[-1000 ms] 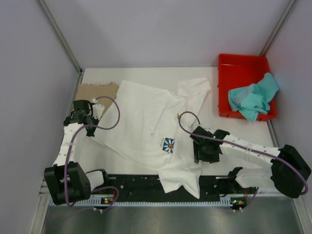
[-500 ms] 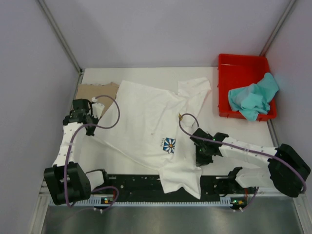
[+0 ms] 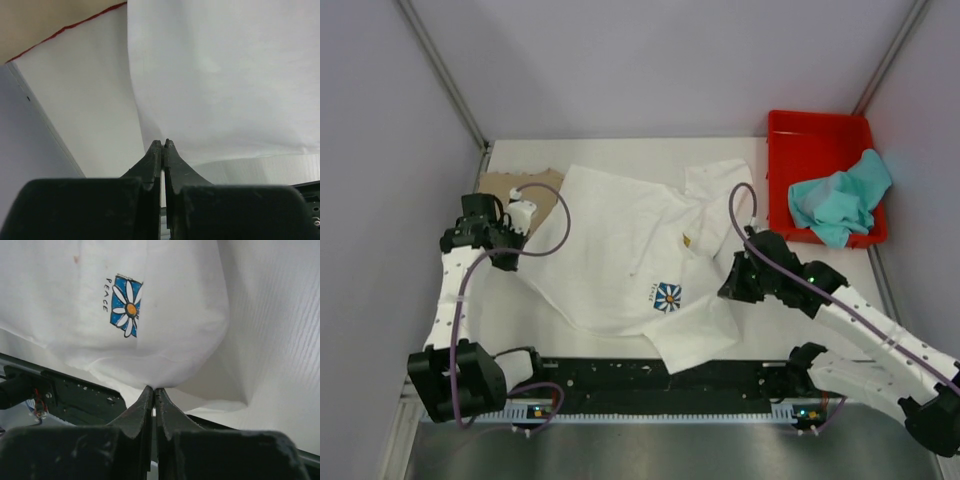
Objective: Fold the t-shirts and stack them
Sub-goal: Flatten out the tshirt
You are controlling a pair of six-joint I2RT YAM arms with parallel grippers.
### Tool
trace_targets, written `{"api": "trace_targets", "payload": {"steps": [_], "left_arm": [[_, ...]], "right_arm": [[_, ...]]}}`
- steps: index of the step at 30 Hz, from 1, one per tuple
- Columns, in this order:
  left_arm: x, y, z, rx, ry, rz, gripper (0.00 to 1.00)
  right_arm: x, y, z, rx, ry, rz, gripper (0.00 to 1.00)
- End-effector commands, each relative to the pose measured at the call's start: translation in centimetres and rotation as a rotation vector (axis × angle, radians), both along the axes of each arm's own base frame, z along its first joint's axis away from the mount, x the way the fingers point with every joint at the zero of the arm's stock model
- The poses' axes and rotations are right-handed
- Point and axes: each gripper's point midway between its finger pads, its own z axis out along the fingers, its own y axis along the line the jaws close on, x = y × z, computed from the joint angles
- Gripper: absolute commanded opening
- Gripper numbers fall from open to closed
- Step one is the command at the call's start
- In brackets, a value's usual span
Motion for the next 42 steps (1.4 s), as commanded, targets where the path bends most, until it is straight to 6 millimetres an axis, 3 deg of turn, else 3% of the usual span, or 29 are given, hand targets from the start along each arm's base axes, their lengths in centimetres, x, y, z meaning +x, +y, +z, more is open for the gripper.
{"api": "trace_targets", "payload": {"steps": [1, 5, 9, 12, 13, 15, 16, 19, 21, 23, 24, 26, 28, 29, 30, 31, 33, 35, 37, 40, 41, 42], "left_arm": [[-0.1, -1.1, 4.0, -0.046, -0.084, -0.023, 0.00], [-1.6, 0.1, 5.5, 0.017, -0.080, 0.029, 0.00], [-2.9, -0.3, 4.6, -0.004, -0.031, 0.040, 0.00], [-2.2, -0.4, 3.6, -0.021, -0.021, 0.037, 0.00], [-1.2, -0.8, 3.7, -0.044, -0.039, 0.021, 0.00], [1.8, -2.1, 5.4, -0.108, -0.118, -0.015, 0.00], [3.7, -2.8, 6.5, -0.128, -0.169, -0.031, 0.00], [9.7, -5.1, 10.2, -0.124, -0.320, -0.058, 0.00], [13.9, -7.7, 14.3, -0.113, -0.435, -0.105, 0.00], [17.7, -8.3, 19.7, -0.123, -0.586, -0.083, 0.00], [19.6, -8.0, 21.9, -0.123, -0.645, -0.048, 0.00], [22.0, -6.1, 29.1, -0.083, -0.844, 0.062, 0.00], [22.9, -4.1, 35.5, -0.047, -1.026, 0.156, 0.00], [23.0, -3.5, 37.8, -0.040, -1.093, 0.190, 0.00], [22.8, -3.1, 40.2, -0.045, -1.159, 0.206, 0.00], [22.3, -2.6, 42.8, -0.048, -1.229, 0.221, 0.00], [21.8, -2.3, 45.3, -0.059, -1.306, 0.206, 0.00], [21.2, -2.3, 46.8, -0.043, -1.351, 0.192, 0.00], [21.1, -2.7, 46.6, -0.039, -1.340, 0.157, 0.00], [20.9, -3.5, 44.0, -0.033, -1.263, 0.094, 0.00], [20.1, -3.8, 43.0, -0.029, -1.236, 0.071, 0.00], [19.6, -3.9, 41.7, -0.020, -1.202, 0.056, 0.00]], "right_arm": [[1.3, -2.5, 4.2, -0.064, -0.086, -0.017, 0.00], [-0.3, -5.2, 5.6, -0.102, -0.087, -0.066, 0.00], [-2.8, -5.6, 3.7, -0.058, -0.017, -0.076, 0.00], [-1.4, -6.1, 2.8, -0.107, -0.022, -0.096, 0.00], [-0.1, -5.9, 3.0, -0.107, -0.045, -0.085, 0.00], [4.5, -4.5, 4.2, -0.032, -0.121, -0.065, 0.00], [7.1, -4.1, 4.4, 0.012, -0.133, -0.080, 0.00], [16.8, -3.7, 8.6, 0.097, -0.277, -0.132, 0.00], [22.4, -3.3, 13.5, 0.122, -0.404, -0.136, 0.00], [27.2, -3.6, 20.3, 0.137, -0.554, -0.148, 0.00], [29.4, -4.6, 22.4, 0.153, -0.591, -0.180, 0.00], [31.5, -6.3, 29.7, 0.228, -0.731, -0.233, 0.00], [31.4, -8.4, 38.8, 0.307, -0.923, -0.268, 0.00], [31.1, -9.4, 41.6, 0.334, -0.986, -0.278, 0.00], [30.7, -9.8, 43.5, 0.361, -1.026, -0.279, 0.00], [29.6, -11.6, 46.6, 0.374, -1.099, -0.301, 0.00], [28.3, -13.3, 49.1, 0.393, -1.155, -0.315, 0.00], [27.2, -15.3, 49.9, 0.389, -1.173, -0.338, 0.00], [26.3, -16.6, 49.2, 0.378, -1.151, -0.347, 0.00], [24.7, -16.9, 46.0, 0.315, -1.092, -0.330, 0.00], [24.4, -16.9, 44.1, 0.293, -1.052, -0.331, 0.00], [22.7, -16.3, 43.4, 0.288, -1.040, -0.311, 0.00]]}}
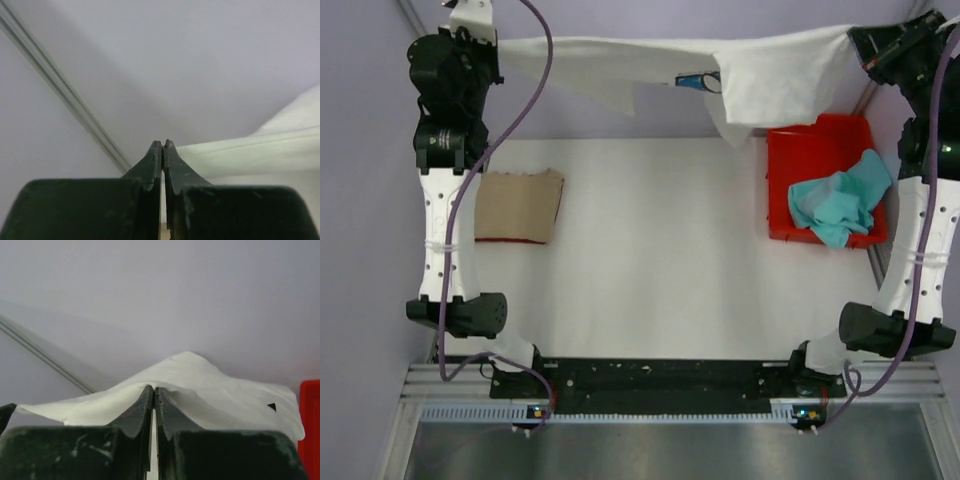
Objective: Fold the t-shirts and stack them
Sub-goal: Flatten out the tshirt, then fold the flattened tshirt in 1/3 of the way
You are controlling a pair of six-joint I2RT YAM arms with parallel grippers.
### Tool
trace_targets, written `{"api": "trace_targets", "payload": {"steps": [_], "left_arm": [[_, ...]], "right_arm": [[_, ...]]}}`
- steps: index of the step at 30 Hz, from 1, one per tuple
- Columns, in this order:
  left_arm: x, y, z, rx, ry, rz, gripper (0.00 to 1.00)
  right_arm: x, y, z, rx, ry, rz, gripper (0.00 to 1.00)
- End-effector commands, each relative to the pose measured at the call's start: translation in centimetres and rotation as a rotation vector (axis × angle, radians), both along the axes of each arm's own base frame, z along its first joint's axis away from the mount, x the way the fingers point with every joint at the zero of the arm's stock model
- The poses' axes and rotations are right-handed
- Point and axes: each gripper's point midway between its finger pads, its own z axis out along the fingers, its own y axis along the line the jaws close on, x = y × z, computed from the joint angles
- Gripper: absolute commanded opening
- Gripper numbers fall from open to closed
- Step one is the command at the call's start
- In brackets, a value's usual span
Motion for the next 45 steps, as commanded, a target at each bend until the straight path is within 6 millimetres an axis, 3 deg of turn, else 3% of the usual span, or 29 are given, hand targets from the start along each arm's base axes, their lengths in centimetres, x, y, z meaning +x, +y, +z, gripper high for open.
{"api": "trace_targets", "payload": {"steps": [1, 5, 6, 7, 11, 12, 15, 18, 21, 24, 28, 32, 35, 36, 38, 40, 42, 45], "left_arm": [[-1.5, 0.6, -4.9, 0.071, 0.122, 0.001, 0.00], [-4.7, 0.9, -13.6, 0.137, 0.327, -0.007, 0.00], [-5.6, 1.2, -16.5, 0.151, 0.397, -0.004, 0.00], [-6.8, 1.5, -20.7, 0.162, 0.493, -0.005, 0.00], [-12.0, 2.9, -32.2, 0.173, 0.775, -0.006, 0.00], [-13.5, 2.4, -35.2, 0.167, 0.850, -0.041, 0.00], [-17.8, 2.4, -42.0, 0.159, 1.064, -0.058, 0.00], [-21.0, 2.1, -46.3, 0.146, 1.194, -0.084, 0.00], [-22.8, 2.3, -48.4, 0.147, 1.243, -0.067, 0.00], [-23.1, 3.7, -49.3, 0.169, 1.245, 0.017, 0.00], [-22.8, 3.3, -49.6, 0.144, 1.243, 0.003, 0.00], [-21.6, 3.4, -49.0, 0.143, 1.211, 0.012, 0.00], [-20.3, 3.1, -48.5, 0.125, 1.188, 0.000, 0.00], [-19.9, 2.8, -48.3, 0.116, 1.183, -0.016, 0.00], [-19.1, 2.1, -48.2, 0.103, 1.170, -0.057, 0.00], [-18.0, 2.1, -47.9, 0.108, 1.153, -0.061, 0.00], [-17.4, 1.8, -47.6, 0.101, 1.157, -0.081, 0.00], [-16.9, 1.4, -47.3, 0.086, 1.149, -0.102, 0.00]], "right_arm": [[-2.8, 0.9, -6.4, -0.041, 0.140, 0.049, 0.00], [-6.6, 2.8, -16.8, -0.036, 0.360, 0.127, 0.00], [-7.9, 3.0, -19.9, -0.024, 0.432, 0.123, 0.00], [-9.0, 3.1, -24.4, -0.005, 0.538, 0.124, 0.00], [-14.8, 4.3, -34.3, -0.008, 0.776, 0.141, 0.00], [-16.3, 4.8, -36.9, -0.004, 0.849, 0.159, 0.00], [-20.0, 6.8, -42.4, 0.008, 1.004, 0.237, 0.00], [-22.9, 8.4, -46.8, 0.021, 1.137, 0.300, 0.00], [-23.7, 8.6, -48.4, 0.030, 1.204, 0.299, 0.00], [-22.6, 7.4, -48.5, 0.011, 1.214, 0.212, 0.00], [-20.3, 6.6, -49.7, 0.028, 1.204, 0.142, 0.00], [-15.9, 6.0, -49.3, 0.027, 1.152, 0.106, 0.00], [-12.2, 6.4, -48.8, 0.007, 1.120, 0.088, 0.00], [-11.4, 7.5, -49.2, -0.039, 1.130, 0.110, 0.00], [-9.7, 8.2, -49.7, -0.139, 1.161, 0.134, 0.09], [-8.5, 8.3, -49.8, -0.226, 1.211, 0.154, 0.35], [-8.9, 7.5, -50.1, -0.356, 1.273, 0.141, 0.42], [-11.7, 5.5, -49.4, -0.499, 1.313, 0.047, 0.46]]}}
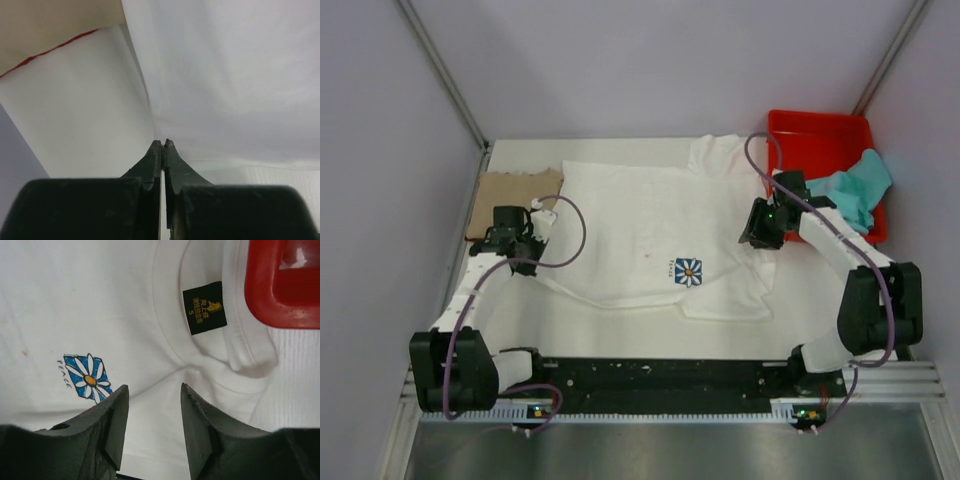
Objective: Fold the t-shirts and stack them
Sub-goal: Fold the flattened tshirt in 1/3 of the way
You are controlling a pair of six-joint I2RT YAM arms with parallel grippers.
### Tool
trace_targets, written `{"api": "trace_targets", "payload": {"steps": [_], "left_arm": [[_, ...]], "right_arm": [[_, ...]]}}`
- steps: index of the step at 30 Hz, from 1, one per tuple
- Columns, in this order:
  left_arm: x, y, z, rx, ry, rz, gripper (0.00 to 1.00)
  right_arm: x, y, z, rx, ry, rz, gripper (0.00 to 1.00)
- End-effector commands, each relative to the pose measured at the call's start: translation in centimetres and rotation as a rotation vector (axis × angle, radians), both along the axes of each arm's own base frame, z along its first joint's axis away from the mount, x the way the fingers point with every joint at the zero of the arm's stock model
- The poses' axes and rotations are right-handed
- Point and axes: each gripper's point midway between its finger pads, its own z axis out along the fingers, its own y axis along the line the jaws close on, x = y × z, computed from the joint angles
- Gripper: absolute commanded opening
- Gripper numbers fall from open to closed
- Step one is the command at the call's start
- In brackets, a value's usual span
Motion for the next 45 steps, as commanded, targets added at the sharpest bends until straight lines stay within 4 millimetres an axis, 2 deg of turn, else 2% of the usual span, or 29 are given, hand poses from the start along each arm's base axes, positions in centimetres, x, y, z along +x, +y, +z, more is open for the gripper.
{"api": "trace_targets", "payload": {"steps": [1, 3, 7, 14, 23, 28, 31, 32, 35, 37, 39, 43, 45], "left_arm": [[2.5, -0.8, 2.0, -0.052, -0.096, -0.013, 0.00], [2.4, -1.0, 1.8, -0.062, -0.093, -0.008, 0.00], [2.6, -1.2, 1.7, -0.081, -0.094, -0.002, 0.00], [3.0, -1.8, 2.3, -0.113, -0.114, -0.012, 0.00], [2.9, -1.9, 2.1, -0.114, -0.106, -0.025, 0.00], [2.8, -1.9, 2.2, -0.113, -0.103, -0.027, 0.00], [2.7, -1.8, 2.1, -0.106, -0.098, -0.028, 0.00], [2.7, -1.7, 2.1, -0.105, -0.095, -0.025, 0.00], [2.3, -1.7, 2.0, -0.098, -0.086, -0.032, 0.00], [1.8, -1.7, 1.9, -0.094, -0.079, -0.033, 0.00], [1.1, -1.7, 2.0, -0.091, -0.069, -0.042, 0.00], [-0.7, -1.7, 2.1, -0.076, -0.028, -0.071, 0.00], [-1.4, -1.7, 2.4, -0.073, -0.015, -0.081, 0.00]], "right_arm": [[-4.3, -3.6, 1.2, -0.272, 0.038, 0.028, 0.46], [-7.1, -3.5, 0.9, -0.228, 0.045, -0.022, 0.48], [-11.6, -0.7, -0.6, 0.012, 0.071, -0.125, 0.48], [-16.1, -1.6, -3.5, 0.047, 0.225, -0.390, 0.52], [-16.4, -3.0, -6.5, 0.002, 0.276, -0.582, 0.50], [-16.0, -3.0, -8.4, 0.014, 0.291, -0.612, 0.44], [-15.7, -4.1, -8.8, -0.021, 0.279, -0.646, 0.36], [-15.5, -4.1, -8.6, -0.018, 0.266, -0.647, 0.29], [-15.5, -4.1, -8.0, 0.000, 0.249, -0.646, 0.00], [-16.1, -3.8, -7.3, 0.021, 0.262, -0.660, 0.00], [-16.6, -3.5, -5.8, 0.052, 0.250, -0.648, 0.00], [-16.9, -6.1, -0.1, -0.015, 0.074, -0.696, 0.00], [-17.7, -6.6, 2.0, -0.001, 0.011, -0.702, 0.00]]}}
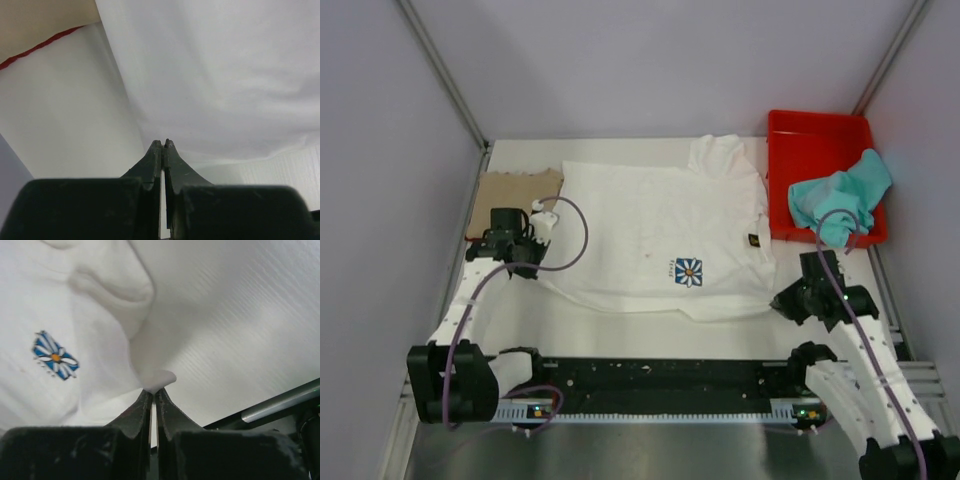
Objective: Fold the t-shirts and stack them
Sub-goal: Fold the flattened tshirt in 1/3 of the way
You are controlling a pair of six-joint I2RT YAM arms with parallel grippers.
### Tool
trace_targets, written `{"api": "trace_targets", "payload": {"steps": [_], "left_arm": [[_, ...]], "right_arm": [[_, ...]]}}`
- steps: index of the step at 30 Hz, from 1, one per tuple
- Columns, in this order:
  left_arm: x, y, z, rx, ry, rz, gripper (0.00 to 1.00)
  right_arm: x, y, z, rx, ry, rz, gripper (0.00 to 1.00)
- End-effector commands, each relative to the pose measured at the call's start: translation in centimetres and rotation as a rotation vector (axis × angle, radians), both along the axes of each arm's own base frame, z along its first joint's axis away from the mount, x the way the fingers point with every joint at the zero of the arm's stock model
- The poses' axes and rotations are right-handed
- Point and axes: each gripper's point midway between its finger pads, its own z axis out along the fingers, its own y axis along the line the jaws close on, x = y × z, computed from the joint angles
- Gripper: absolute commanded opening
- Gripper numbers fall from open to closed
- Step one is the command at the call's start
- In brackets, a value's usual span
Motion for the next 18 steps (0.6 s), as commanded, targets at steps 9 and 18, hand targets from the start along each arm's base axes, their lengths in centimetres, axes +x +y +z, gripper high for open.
{"api": "trace_targets", "payload": {"steps": [9, 18], "left_arm": [[-3.9, -2.7, 2.8, -0.082, 0.001, -0.168, 0.00], [-6.5, -3.2, 5.3, -0.082, -0.074, -0.165, 0.00]], "right_arm": [[-2.5, -0.8, 8.7, -0.011, -0.217, 0.040, 0.00], [-5.1, 1.7, 14.7, 0.075, -0.363, 0.272, 0.00]]}}
